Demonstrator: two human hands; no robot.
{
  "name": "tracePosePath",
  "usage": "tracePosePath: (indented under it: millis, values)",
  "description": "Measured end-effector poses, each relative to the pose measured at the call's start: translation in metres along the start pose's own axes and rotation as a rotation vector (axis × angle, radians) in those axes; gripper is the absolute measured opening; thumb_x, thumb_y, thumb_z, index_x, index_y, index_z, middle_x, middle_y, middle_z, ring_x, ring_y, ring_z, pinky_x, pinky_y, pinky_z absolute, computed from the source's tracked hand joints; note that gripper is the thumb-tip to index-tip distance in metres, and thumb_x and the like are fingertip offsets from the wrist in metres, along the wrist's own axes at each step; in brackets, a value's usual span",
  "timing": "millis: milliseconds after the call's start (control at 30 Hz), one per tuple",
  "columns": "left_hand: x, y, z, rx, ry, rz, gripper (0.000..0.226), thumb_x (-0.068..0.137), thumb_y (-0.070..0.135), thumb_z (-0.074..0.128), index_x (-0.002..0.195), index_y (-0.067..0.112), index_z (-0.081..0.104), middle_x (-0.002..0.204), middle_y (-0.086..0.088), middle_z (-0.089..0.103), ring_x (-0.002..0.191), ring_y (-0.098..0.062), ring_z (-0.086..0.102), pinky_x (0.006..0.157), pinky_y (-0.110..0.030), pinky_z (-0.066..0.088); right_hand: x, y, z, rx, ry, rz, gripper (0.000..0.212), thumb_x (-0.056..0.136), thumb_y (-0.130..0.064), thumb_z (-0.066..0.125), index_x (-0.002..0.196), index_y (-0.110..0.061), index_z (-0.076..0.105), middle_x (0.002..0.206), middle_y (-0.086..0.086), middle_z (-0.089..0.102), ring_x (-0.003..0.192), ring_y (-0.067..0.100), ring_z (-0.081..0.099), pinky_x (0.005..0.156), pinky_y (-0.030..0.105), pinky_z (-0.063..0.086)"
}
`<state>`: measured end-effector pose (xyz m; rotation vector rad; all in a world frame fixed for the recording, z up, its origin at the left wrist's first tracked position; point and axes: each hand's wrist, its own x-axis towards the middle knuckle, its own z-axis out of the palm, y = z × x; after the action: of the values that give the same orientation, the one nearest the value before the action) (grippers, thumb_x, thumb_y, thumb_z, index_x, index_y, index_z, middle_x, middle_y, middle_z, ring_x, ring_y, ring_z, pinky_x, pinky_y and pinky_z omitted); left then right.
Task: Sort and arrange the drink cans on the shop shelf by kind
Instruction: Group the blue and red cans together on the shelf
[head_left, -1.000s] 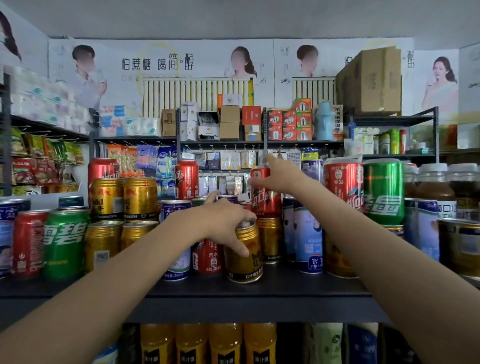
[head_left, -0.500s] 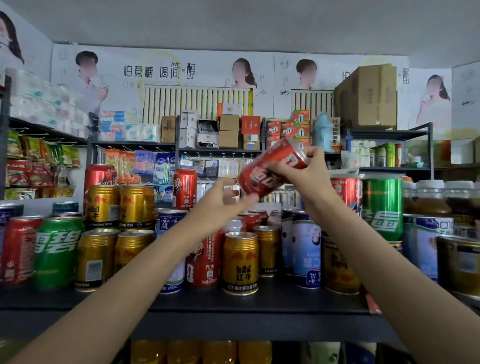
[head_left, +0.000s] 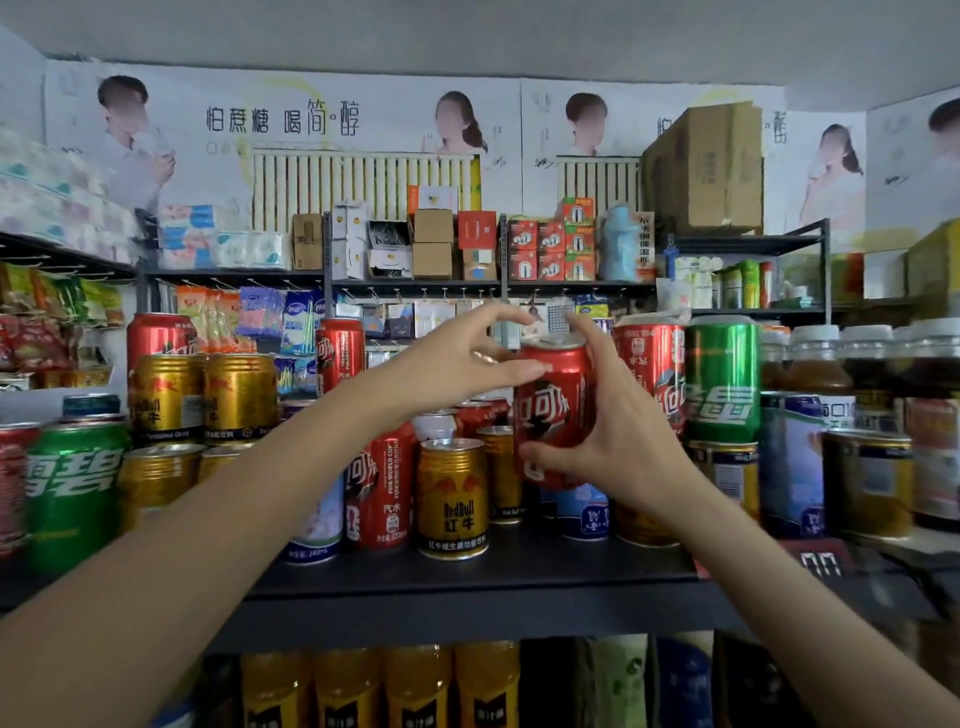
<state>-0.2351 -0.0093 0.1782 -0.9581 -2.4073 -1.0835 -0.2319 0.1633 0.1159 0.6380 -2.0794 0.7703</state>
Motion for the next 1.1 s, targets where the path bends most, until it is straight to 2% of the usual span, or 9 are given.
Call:
tracePosePath:
  millis: [100,200,333,467,600,700,800,933,1100]
  values:
    - [-0.001,-0.019,-0.006,0.223,0.013,0.000,0.039,0.087,0.038,0.056,0.124,0.029,0.048,0.115,0.006,0.058,0.104,-0.008,0.055,0.076,-0.015,0.041,-0.011,0.003,0.008,-0.100,-0.034,0.043,0.096,0.058,-0.037,0.084,0.131,-0.036,0.022,0.125,-0.003,0.047,0.107,0.016,0.055,0.091,0.034,0.050]
    - [-0.005,-0.033,-0.006,0.504,-0.156,-0.053,0.028,0.087,0.030,0.060,0.112,0.018,0.060,0.107,0.006,0.061,0.100,-0.008,0.057,0.071,-0.007,0.041,-0.019,0.002,0.022,-0.173,-0.085,0.060,0.094,0.058,-0.039,0.085,0.129,-0.034,0.023,0.124,-0.003,0.047,0.111,0.015,0.050,0.093,0.030,0.046]
    - [-0.014,-0.041,-0.003,0.720,-0.233,-0.093,0.029,0.081,0.033,0.068,0.107,0.021,0.062,0.087,0.014,0.054,0.089,-0.004,0.055,0.083,-0.023,0.045,-0.023,0.001,0.042,-0.237,-0.108,0.067,0.088,0.064,-0.038,0.081,0.131,-0.025,0.026,0.128,-0.002,0.032,0.120,0.016,0.038,0.096,0.028,0.041]
    - [-0.016,-0.043,-0.001,0.732,-0.175,-0.082,0.029,0.080,0.032,0.069,0.106,0.023,0.063,0.087,0.013,0.054,0.092,-0.006,0.056,0.085,-0.026,0.043,-0.014,-0.001,0.047,-0.401,-0.105,0.051,0.082,0.074,-0.040,0.074,0.136,-0.016,0.028,0.140,0.000,0.019,0.130,0.020,0.025,0.105,0.028,0.032]
    - [-0.016,-0.045,0.001,0.751,-0.163,-0.089,0.026,0.080,0.032,0.068,0.104,0.023,0.062,0.090,0.012,0.054,0.097,-0.010,0.058,0.088,-0.030,0.045,-0.008,-0.006,0.050,-0.551,-0.174,-0.014,0.080,0.079,-0.043,0.067,0.140,-0.012,0.025,0.141,0.004,0.029,0.127,0.024,0.026,0.106,0.031,0.027]
    - [-0.018,-0.044,0.002,0.727,-0.164,-0.096,0.025,0.082,0.034,0.065,0.105,0.023,0.061,0.099,0.011,0.058,0.099,-0.010,0.058,0.089,-0.032,0.048,-0.004,-0.003,0.032,-0.481,-0.193,-0.002,0.080,0.083,-0.045,0.063,0.145,-0.016,0.022,0.144,0.001,0.033,0.131,0.021,0.023,0.110,0.034,0.023]
    - [-0.016,-0.039,0.006,0.625,-0.036,-0.037,0.032,0.086,0.030,0.061,0.117,0.023,0.056,0.117,0.006,0.060,0.105,-0.009,0.056,0.094,-0.031,0.046,0.007,0.008,-0.004,-0.446,-0.071,0.066,0.066,0.090,-0.029,0.057,0.146,-0.018,0.024,0.144,0.000,0.034,0.132,0.019,0.026,0.111,0.030,0.023]
    - [-0.011,-0.029,0.025,0.613,-0.007,0.057,0.045,0.089,0.028,0.057,0.132,0.028,0.045,0.129,0.007,0.052,0.118,-0.012,0.048,0.102,-0.035,0.037,0.005,0.018,-0.011,-0.542,-0.138,0.027,0.043,0.092,-0.015,0.053,0.133,-0.007,0.042,0.135,0.007,0.037,0.121,0.024,0.043,0.100,0.031,0.040]
    - [-0.009,-0.033,0.040,0.682,0.024,0.111,0.046,0.089,0.033,0.056,0.133,0.029,0.044,0.134,0.012,0.048,0.125,-0.009,0.042,0.110,-0.036,0.023,-0.007,0.017,-0.006,-0.477,-0.074,0.051,0.044,0.084,-0.036,0.064,0.110,-0.019,0.033,0.115,0.003,0.032,0.082,0.020,0.051,0.065,0.026,0.045]
